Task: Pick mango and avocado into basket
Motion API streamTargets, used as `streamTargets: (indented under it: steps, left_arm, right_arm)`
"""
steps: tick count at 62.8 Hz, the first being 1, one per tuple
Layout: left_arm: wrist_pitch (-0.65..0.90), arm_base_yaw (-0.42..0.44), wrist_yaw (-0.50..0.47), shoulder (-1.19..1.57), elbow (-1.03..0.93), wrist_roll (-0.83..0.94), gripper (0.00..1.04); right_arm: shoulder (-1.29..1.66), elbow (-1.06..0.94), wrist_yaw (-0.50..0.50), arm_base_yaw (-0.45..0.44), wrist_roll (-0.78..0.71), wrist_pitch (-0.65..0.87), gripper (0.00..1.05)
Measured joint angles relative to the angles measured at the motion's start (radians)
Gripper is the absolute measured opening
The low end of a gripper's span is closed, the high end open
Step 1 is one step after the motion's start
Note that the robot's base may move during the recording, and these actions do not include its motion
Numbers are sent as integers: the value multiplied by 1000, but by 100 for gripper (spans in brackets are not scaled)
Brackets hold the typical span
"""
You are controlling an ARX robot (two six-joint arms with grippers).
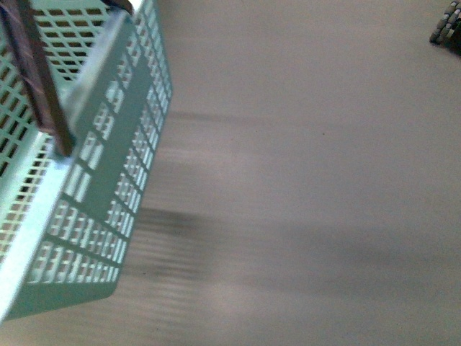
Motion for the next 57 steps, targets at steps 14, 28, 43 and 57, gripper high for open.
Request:
streamTargets:
  steps: [14, 28, 43, 57]
  left_arm:
    - [-284, 51, 36, -280, 4, 33, 15]
    - [-306, 53, 36, -284, 4, 62, 15]
    - [-306, 54, 36, -285, 4, 64, 15]
    - [-306, 54, 36, -284, 4, 65, 15]
  right_arm:
    - [0, 0, 0, 0, 0, 0, 96]
    - [0, 0, 0, 0, 0, 0, 96]
    - [0, 0, 0, 0, 0, 0, 96]
    - [0, 0, 0, 0, 0, 0, 96]
